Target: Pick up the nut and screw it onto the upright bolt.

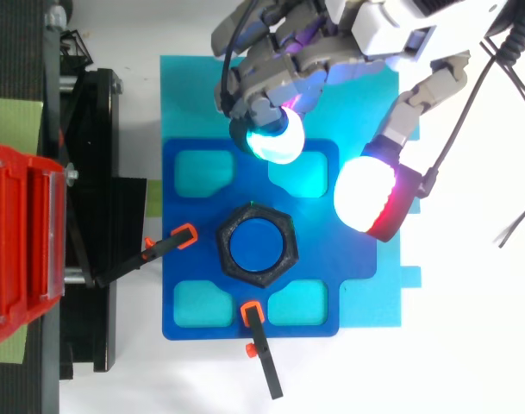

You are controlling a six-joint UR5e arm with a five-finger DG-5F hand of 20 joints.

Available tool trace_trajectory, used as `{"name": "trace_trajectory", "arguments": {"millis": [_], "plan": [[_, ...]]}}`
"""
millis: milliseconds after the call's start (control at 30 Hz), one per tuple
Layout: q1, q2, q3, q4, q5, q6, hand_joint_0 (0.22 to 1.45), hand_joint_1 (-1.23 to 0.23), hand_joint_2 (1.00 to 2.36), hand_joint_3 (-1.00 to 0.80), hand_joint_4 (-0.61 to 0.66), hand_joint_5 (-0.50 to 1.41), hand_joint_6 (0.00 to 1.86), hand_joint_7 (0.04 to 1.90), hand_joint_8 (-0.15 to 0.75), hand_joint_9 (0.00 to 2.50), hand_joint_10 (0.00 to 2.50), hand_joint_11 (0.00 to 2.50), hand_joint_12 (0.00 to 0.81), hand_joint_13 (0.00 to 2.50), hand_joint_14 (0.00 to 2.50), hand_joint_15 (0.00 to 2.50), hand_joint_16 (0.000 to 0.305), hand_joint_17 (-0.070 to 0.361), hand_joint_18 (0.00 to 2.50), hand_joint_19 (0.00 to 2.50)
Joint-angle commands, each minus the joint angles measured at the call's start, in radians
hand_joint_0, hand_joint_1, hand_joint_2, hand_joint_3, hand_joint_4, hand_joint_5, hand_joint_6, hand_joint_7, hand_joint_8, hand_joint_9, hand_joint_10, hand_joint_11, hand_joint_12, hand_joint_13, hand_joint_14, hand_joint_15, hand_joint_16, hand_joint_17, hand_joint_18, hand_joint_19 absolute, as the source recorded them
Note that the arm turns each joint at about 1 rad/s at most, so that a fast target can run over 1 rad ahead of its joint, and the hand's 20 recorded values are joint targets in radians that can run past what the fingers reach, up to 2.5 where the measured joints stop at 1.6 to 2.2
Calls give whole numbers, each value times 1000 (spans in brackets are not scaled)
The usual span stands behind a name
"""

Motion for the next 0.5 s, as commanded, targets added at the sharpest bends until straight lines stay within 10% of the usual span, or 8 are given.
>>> {"name": "trace_trajectory", "arguments": {"millis": [0, 200, 233, 467], "plan": [[-1, 2, 31, -4, -1, 14, 514, -317, 1000, -500, 206, 25, 504, 1395, 273, 1284, 0, 3, 282, 853, 1, 0, 29, 66, 631, 196], [-3, 0, 150, -47, -26, 50, 508, -305, 1000, -500, 275, -62, 505, 958, 275, 1156, 0, 0, 299, 786, 1, 0, 31, 71, 573, 189], [4, 0, 217, -105, -46, 53, 507, -306, 1000, -500, 273, -71, 504, 905, 268, 1130, 0, 0, 299, 767, 0, 0, 32, 71, 559, 194], [28, -9, 176, -68, -44, 49, 497, -309, 1000, -500, 200, -138, 501, 603, 223, 739, 0, 0, 300, 555, 0, 0, 33, 75, 360, 111]]}}
